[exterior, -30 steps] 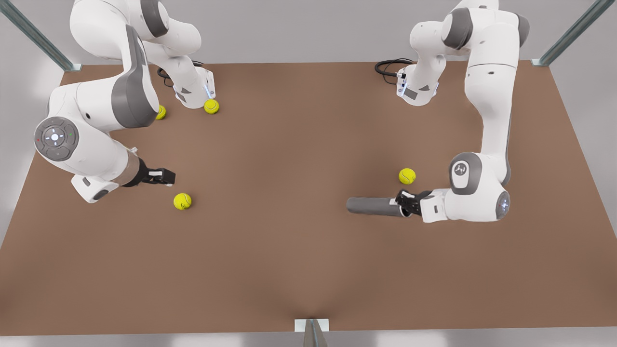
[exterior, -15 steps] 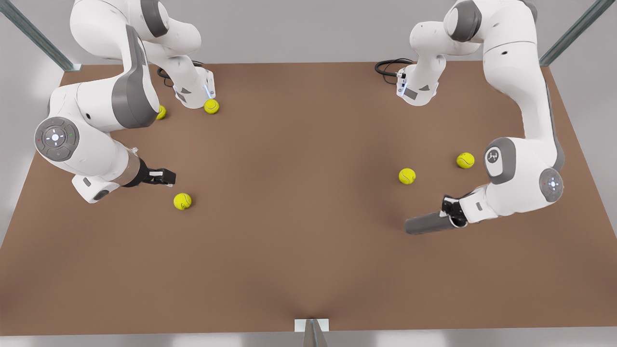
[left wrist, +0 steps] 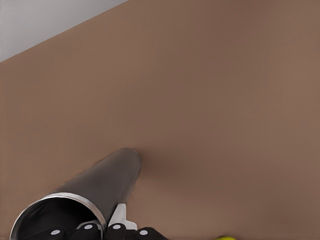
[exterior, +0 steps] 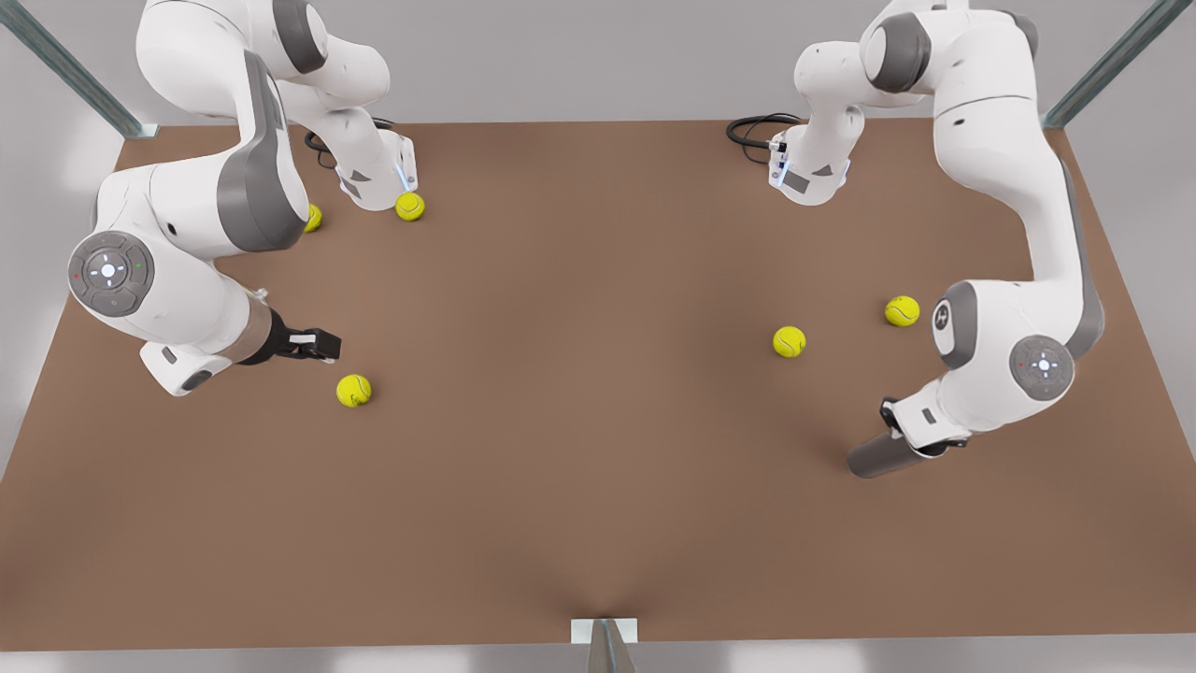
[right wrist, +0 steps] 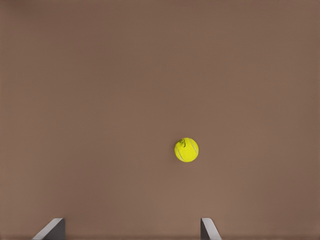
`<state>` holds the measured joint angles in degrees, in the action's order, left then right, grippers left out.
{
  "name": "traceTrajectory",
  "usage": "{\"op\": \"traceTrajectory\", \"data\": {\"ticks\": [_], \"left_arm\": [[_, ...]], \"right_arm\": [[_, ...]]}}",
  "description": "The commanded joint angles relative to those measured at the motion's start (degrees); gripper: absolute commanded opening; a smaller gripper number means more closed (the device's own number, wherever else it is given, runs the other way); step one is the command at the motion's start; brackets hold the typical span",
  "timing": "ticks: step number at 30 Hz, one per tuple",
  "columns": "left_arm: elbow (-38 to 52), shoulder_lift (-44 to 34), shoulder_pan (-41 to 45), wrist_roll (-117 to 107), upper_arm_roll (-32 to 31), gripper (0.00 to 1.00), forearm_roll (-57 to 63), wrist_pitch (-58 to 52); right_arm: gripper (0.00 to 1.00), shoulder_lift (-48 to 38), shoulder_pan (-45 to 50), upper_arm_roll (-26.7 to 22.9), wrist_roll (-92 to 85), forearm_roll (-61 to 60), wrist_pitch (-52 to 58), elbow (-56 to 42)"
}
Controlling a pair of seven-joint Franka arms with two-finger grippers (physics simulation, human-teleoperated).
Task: Put the tennis tube upright
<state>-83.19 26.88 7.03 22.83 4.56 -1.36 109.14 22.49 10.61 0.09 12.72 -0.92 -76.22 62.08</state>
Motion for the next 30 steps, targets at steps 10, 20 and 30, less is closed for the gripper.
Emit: {"op": "traceTrajectory", "data": {"ticks": [10, 20, 30], "left_arm": [[-0.1, 0.5, 0.0, -4.0, 0.0, 1.0, 0.3, 0.4], [0.0, 0.4, -0.1, -3.8, 0.2, 1.0, 0.3, 0.0], [-3.6, -17.2, -1.3, -26.6, -1.0, 1.0, -3.6, -13.1]], "right_arm": [[1.0, -0.1, 0.0, 0.0, 0.1, -0.1, 0.0, 0.0], [1.0, -0.1, 0.0, 0.0, 0.1, -0.1, 0.0, 0.0], [1.0, -0.1, -0.2, 0.0, -0.1, 0.0, 0.0, 0.2]]}}
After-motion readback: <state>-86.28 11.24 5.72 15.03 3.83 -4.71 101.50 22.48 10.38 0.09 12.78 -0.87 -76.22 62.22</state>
